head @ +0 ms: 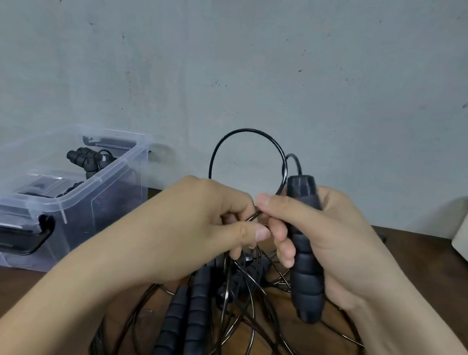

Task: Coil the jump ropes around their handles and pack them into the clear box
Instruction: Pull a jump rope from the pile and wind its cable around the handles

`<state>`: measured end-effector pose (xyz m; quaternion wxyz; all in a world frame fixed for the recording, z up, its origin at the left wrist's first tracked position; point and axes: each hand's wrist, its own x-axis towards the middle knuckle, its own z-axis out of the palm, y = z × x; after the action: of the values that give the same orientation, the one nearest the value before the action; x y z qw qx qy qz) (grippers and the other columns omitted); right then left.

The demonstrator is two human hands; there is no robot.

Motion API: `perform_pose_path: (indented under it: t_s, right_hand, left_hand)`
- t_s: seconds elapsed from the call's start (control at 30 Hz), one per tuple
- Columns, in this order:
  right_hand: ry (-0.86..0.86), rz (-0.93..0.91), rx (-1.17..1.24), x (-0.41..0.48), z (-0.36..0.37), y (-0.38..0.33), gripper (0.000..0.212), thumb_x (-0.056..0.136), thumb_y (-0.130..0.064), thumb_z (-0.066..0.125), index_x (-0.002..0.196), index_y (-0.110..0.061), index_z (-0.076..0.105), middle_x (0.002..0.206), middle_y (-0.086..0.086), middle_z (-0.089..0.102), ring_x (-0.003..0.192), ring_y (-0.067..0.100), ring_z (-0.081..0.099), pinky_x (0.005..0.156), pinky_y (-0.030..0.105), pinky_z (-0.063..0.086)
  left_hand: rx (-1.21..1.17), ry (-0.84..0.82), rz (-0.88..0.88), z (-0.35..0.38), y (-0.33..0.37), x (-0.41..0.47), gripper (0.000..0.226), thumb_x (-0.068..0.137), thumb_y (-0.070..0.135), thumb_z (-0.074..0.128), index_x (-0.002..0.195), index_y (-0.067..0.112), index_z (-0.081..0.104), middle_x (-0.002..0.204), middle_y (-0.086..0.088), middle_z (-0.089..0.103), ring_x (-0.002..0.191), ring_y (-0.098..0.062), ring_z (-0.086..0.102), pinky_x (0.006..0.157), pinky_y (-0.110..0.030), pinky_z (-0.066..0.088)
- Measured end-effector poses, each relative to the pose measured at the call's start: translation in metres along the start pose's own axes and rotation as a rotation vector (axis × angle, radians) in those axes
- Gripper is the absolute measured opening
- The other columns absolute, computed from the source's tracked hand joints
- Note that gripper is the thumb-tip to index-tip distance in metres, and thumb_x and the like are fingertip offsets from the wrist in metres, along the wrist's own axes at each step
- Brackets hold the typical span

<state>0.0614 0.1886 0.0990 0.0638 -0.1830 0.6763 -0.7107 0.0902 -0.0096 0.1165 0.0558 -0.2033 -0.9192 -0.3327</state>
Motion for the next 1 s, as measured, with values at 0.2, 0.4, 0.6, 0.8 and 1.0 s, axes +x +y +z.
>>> perform_pose_path:
  t_s: [0.2, 0.4, 0.6, 0.8, 1.0]
  right_hand:
    - [0.258, -0.084, 0.246, 0.007, -0.029, -0.021, 0.018, 0.083, -0.019, 0.078, 0.075, -0.012, 0.063, 0.058, 0.001, 0.052, 0.043, 0.012, 0.04, 0.04, 0.022, 0.037]
    - [0.45, -0.128, 0.468, 0.01, -0.077, -0.038, 0.025, 0.102, -0.021, 0.065, 0.08, -0.019, 0.055, 0.06, -0.011, 0.046, 0.047, 0.002, 0.039, 0.045, 0.015, 0.038]
    - [0.358, -0.033, 0.447, 0.016, -0.055, -0.025, 0.025, 0.099, -0.035, 0.069, 0.082, -0.02, 0.059, 0.063, -0.008, 0.049, 0.046, 0.004, 0.041, 0.042, 0.016, 0.039]
    - [0.083, 0.064, 0.243, 0.008, -0.001, 0.002, 0.024, 0.089, -0.028, 0.078, 0.094, -0.006, 0.071, 0.064, 0.003, 0.058, 0.046, 0.014, 0.046, 0.043, 0.024, 0.042]
    - [0.033, -0.024, 0.183, 0.002, 0.011, 0.007, 0.015, 0.09, -0.019, 0.078, 0.085, -0.009, 0.069, 0.066, 0.009, 0.058, 0.047, 0.021, 0.045, 0.047, 0.03, 0.041]
  left_hand:
    - [-0.033, 0.009, -0.062, -0.004, 0.0, -0.001, 0.033, 0.095, 0.051, 0.068, 0.077, 0.023, 0.069, 0.063, 0.017, 0.069, 0.049, -0.003, 0.048, 0.051, -0.016, 0.037]
    - [0.005, 0.03, -0.108, -0.014, -0.009, 0.0, 0.03, 0.095, 0.052, 0.069, 0.082, 0.025, 0.074, 0.072, 0.012, 0.074, 0.064, -0.01, 0.063, 0.068, -0.035, 0.049]
    - [-0.033, 0.085, -0.101, -0.017, -0.004, -0.001, 0.029, 0.098, 0.048, 0.065, 0.079, 0.028, 0.073, 0.067, 0.01, 0.072, 0.048, 0.002, 0.051, 0.056, -0.014, 0.04]
    - [-0.077, 0.137, -0.011, -0.01, 0.0, -0.002, 0.035, 0.1, 0.045, 0.064, 0.071, 0.027, 0.068, 0.059, 0.012, 0.068, 0.046, -0.004, 0.045, 0.051, -0.019, 0.037]
    - [-0.062, 0.093, -0.015, -0.005, -0.001, -0.001, 0.039, 0.102, 0.043, 0.064, 0.068, 0.025, 0.064, 0.054, 0.016, 0.063, 0.047, -0.005, 0.047, 0.05, -0.019, 0.036]
